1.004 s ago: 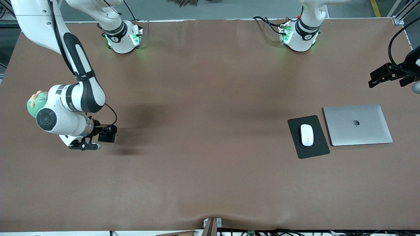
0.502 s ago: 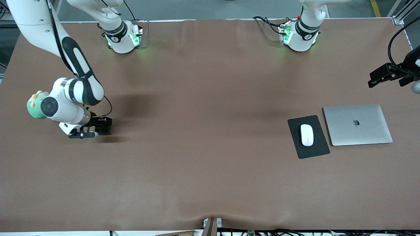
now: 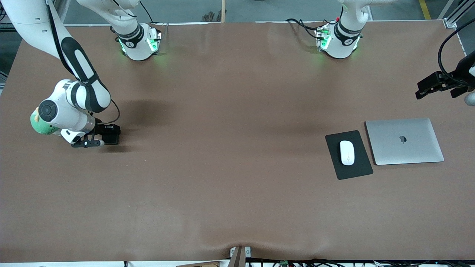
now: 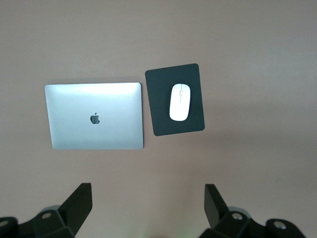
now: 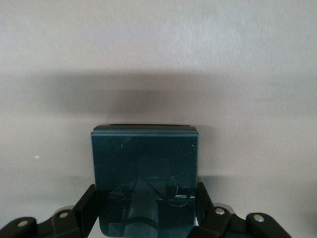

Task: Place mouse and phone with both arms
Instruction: 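Carry the phone with the right gripper beside the green plush toy, then lower the phone onto the table and open the right gripper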

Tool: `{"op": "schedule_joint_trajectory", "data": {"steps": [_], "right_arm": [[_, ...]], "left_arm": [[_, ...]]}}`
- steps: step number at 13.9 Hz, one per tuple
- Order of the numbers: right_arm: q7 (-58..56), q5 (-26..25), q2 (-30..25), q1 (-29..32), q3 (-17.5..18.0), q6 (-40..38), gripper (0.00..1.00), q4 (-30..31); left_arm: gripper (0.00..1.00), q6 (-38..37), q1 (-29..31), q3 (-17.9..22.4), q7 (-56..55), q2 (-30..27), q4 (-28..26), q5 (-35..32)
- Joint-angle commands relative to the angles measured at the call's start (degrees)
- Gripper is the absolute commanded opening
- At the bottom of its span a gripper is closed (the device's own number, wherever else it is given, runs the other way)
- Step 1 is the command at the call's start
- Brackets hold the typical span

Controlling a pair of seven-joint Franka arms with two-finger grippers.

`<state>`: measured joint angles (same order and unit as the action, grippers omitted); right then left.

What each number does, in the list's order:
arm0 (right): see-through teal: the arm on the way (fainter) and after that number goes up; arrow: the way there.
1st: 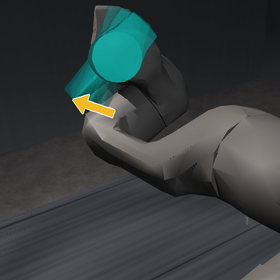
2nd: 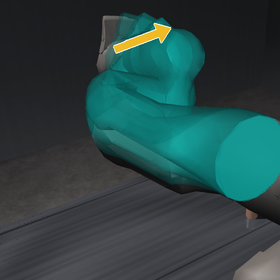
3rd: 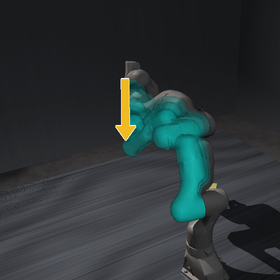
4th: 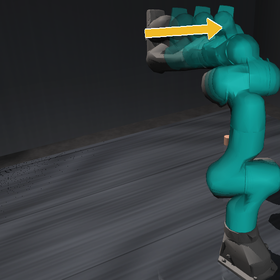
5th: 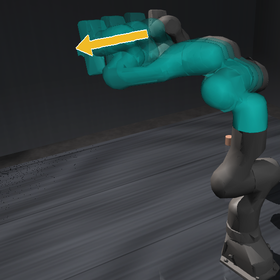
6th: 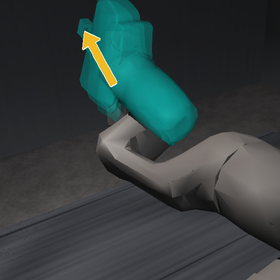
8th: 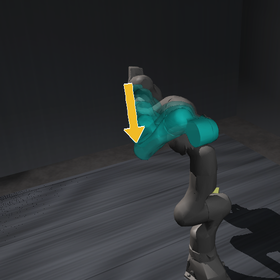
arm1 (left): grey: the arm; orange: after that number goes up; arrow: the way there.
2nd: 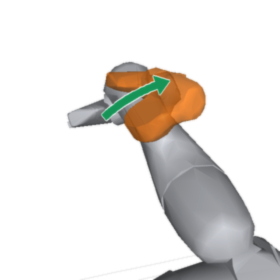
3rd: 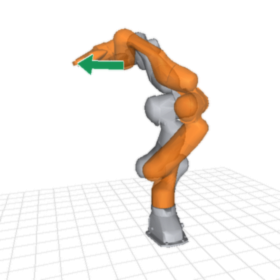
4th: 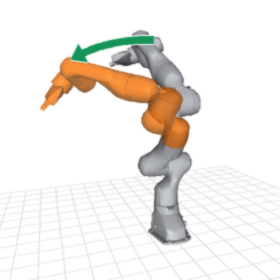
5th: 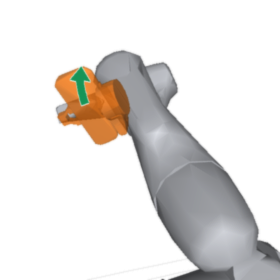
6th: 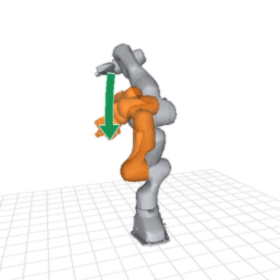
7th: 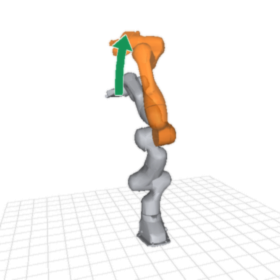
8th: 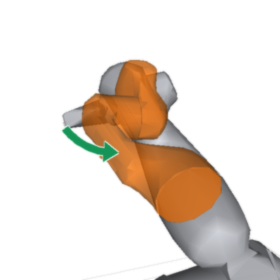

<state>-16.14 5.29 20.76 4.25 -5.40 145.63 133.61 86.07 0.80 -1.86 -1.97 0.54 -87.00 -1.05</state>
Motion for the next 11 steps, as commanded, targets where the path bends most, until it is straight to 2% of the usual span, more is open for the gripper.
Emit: {"op": "schedule_joint_trajectory", "data": {"steps": [1, 2, 3, 5, 7, 11], "right_arm": [[-0.7, -0.6, -2.8, 1.5, 1.0, 0.5, 0.0, 2.7], [-0.5, -0.6, -2.8, 1.7, 1.0, -0.3, 0.37, 2.4], [-0.4, -0.6, -2.9, 1.7, 1.0, -1.1, 0.99, 1.9], [0.0, -0.5, -3.4, 1.6, 1.0, -7.5, 1.0, -1.9], [-0.6, -0.5, -2.8, 1.8, 0.9, -17.8, 1.0, -8.9], [-0.8, 0.0, -3.0, 1.3, 1.3, -29.9, 1.0, -20.3]], "left_arm": [[1.0, -1.3, -0.4, 0.0, -1.0, 0.3, 1.2, -0.2], [1.0, -1.3, -0.4, 0.0, -1.0, 0.3, 1.2, -0.2], [1.0, -1.3, -0.4, 0.0, -1.0, 0.3, 1.2, -0.2], [1.0, -1.3, -0.5, -0.1, -1.1, 0.3, 1.2, -0.4], [1.0, -1.3, -0.4, -0.1, -1.0, 0.3, 1.2, -0.4], [1.0, -1.3, -0.4, 0.0, -1.0, 0.4, 1.2, -0.4]]}}
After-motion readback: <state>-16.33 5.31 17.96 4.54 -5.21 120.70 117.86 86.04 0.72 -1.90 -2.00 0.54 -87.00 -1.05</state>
